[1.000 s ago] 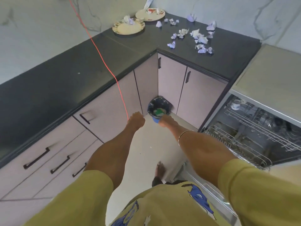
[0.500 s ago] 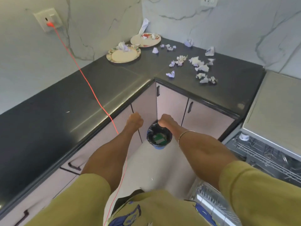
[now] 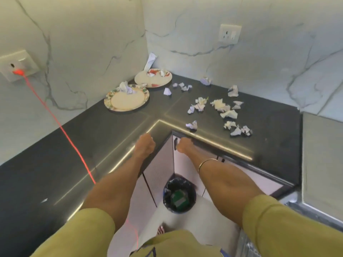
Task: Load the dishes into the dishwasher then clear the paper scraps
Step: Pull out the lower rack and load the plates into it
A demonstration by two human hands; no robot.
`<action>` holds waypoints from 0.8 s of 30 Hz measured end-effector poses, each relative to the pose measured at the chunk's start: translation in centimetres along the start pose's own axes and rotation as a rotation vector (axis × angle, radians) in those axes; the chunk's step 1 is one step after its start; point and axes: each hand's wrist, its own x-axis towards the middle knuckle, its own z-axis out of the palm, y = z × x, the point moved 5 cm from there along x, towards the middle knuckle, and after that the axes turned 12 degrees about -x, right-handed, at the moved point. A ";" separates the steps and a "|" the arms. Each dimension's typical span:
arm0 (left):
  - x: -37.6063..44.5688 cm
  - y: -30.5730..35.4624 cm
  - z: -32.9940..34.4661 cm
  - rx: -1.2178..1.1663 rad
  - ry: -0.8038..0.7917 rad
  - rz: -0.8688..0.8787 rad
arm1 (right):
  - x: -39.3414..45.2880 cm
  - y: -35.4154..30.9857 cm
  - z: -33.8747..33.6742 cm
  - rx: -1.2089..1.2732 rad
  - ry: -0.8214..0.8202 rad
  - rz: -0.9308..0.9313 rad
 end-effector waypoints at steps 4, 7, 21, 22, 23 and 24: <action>5.9 0.4 -1.8 0.012 -0.014 0.009 | 6.0 -3.3 -2.1 -0.008 0.044 -0.021; 9.4 0.6 -2.5 0.040 -0.014 0.010 | 9.3 -4.8 -3.2 0.024 0.094 0.014; 22.3 0.4 -1.3 0.049 -0.068 -0.039 | 21.4 -7.0 -9.3 -0.058 0.139 -0.022; 23.1 0.3 -1.2 0.051 -0.070 -0.056 | 22.5 -7.4 -9.9 -0.067 0.134 -0.036; 23.9 0.2 -1.1 0.038 -0.056 -0.076 | 23.6 -7.7 -10.6 -0.072 0.130 -0.059; 24.6 0.1 -1.1 0.010 -0.026 -0.089 | 24.7 -8.1 -11.2 -0.075 0.126 -0.082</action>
